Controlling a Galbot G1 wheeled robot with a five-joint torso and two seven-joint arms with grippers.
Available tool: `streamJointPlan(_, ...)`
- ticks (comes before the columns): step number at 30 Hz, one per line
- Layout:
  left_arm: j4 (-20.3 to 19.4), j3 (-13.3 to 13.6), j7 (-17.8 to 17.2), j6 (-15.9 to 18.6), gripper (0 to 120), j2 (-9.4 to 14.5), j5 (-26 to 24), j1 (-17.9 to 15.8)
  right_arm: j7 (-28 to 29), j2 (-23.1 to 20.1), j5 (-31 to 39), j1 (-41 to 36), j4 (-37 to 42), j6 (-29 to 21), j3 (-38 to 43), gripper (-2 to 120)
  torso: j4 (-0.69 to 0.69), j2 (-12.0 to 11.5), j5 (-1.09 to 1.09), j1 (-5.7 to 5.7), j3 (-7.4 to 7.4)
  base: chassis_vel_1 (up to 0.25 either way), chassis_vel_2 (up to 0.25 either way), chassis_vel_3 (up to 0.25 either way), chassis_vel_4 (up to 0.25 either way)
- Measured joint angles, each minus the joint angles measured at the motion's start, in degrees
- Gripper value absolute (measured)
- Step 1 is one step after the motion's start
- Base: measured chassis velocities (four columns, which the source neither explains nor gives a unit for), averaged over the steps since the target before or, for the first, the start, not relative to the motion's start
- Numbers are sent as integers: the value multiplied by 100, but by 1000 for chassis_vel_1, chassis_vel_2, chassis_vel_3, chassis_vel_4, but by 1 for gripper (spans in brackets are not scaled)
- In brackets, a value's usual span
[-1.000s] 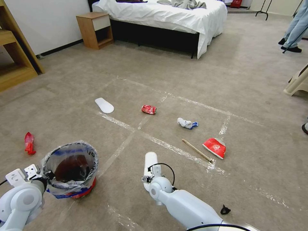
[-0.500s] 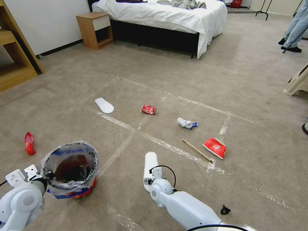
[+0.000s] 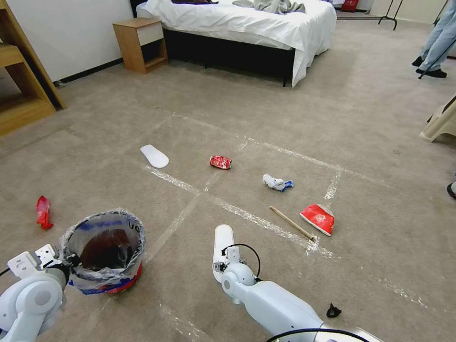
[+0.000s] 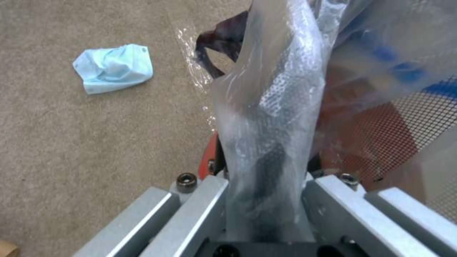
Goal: Pick up the trash bin and place the garbage on the floor into it.
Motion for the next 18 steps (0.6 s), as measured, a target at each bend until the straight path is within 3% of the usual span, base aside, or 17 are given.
streamJointPlan(9, 39, 4, 64, -44, 0, -26, 100, -4, -5, 21, -41, -8, -35, 13, -32, 87, 1, 0, 1, 0, 0, 0, 0, 0, 0)
streamJointPlan(18, 45, 17, 71, -75, 0, -37, 133, -16, -8, 21, -86, -56, -1, 23, -37, 62, 2, 0, 2, 0, -1, 0, 0, 0, 0)
